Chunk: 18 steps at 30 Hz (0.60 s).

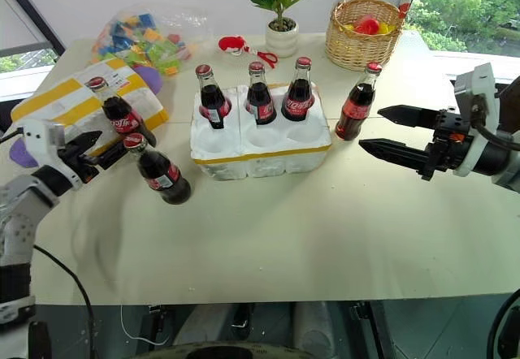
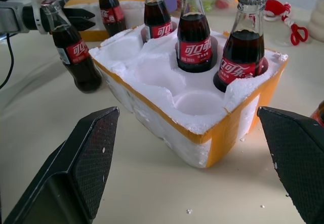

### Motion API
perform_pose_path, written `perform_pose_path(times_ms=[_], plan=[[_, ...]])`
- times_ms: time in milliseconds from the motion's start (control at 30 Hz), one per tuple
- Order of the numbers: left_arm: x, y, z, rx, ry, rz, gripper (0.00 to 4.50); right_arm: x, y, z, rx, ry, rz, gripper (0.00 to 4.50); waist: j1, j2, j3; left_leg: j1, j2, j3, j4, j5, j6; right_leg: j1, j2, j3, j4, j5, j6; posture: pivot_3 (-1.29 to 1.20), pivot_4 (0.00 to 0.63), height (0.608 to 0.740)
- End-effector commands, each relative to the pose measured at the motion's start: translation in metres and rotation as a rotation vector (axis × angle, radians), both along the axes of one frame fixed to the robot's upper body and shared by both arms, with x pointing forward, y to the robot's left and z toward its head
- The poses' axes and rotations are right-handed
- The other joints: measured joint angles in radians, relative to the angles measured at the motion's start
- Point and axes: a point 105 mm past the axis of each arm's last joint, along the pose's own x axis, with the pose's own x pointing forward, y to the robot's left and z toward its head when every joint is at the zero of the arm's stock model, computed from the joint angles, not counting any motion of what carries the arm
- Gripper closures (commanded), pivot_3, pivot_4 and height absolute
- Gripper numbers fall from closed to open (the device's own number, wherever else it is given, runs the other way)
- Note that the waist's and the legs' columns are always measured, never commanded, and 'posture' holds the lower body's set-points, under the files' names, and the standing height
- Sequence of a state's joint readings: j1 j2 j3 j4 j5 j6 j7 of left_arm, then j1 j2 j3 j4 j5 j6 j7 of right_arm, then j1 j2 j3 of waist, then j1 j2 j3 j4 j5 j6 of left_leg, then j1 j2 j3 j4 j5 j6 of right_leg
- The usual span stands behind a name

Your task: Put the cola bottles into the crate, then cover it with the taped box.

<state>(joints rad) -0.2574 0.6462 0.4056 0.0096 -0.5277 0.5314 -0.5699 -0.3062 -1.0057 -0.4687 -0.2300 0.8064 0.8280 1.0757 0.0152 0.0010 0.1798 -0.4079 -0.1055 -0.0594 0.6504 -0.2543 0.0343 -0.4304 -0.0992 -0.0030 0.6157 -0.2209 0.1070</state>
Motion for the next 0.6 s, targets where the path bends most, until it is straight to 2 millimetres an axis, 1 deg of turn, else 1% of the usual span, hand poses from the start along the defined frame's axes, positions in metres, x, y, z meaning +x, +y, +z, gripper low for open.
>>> perform_pose_path(times_ms=[33,167,367,467,600], plan=[[0.01,0.002,0.01,0.038,-0.051,0.026,0.06,-0.006,0.002,0.009,0.006,-0.046,0.003,0.0,0.0,0.0,0.0,0.0,0.0,0.0,0.0,0.0,0.0,0.0,0.0,0.0,0.0,0.0,0.0,0.0,0.15,0.732],[0.027,-0.005,0.012,0.032,-0.068,0.032,0.06,-0.006,0.0,0.005,-0.001,-0.044,-0.014,0.0,0.001,0.0,0.0,0.0,0.0,0.0,0.0,0.0,0.0,0.0,0.0,0.0,0.0,0.0,0.0,0.0,0.15,0.732],[0.044,-0.008,0.009,0.027,-0.07,0.058,0.06,-0.004,0.003,0.002,-0.004,-0.042,-0.022,0.0,0.0,0.0,0.0,0.0,0.0,0.0,0.001,0.0,0.001,0.0,0.0,0.0,0.0,0.0,0.0,0.0,0.15,0.732],[0.051,-0.008,0.004,0.024,-0.061,0.074,0.06,-0.003,0.004,0.001,-0.001,-0.041,-0.025,0.0,-0.001,-0.001,0.0,0.0,0.0,0.0,0.001,0.001,0.001,0.0,0.0,0.0,0.001,0.0,0.001,0.0,0.15,0.732],[0.056,-0.007,-0.001,0.018,-0.05,0.082,0.06,-0.002,0.005,0.001,0.001,-0.04,-0.03,0.0,-0.001,-0.001,0.0,0.0,0.0,0.0,0.001,0.001,0.001,0.0,0.0,0.0,0.001,0.001,0.001,0.0,0.15,0.732]])
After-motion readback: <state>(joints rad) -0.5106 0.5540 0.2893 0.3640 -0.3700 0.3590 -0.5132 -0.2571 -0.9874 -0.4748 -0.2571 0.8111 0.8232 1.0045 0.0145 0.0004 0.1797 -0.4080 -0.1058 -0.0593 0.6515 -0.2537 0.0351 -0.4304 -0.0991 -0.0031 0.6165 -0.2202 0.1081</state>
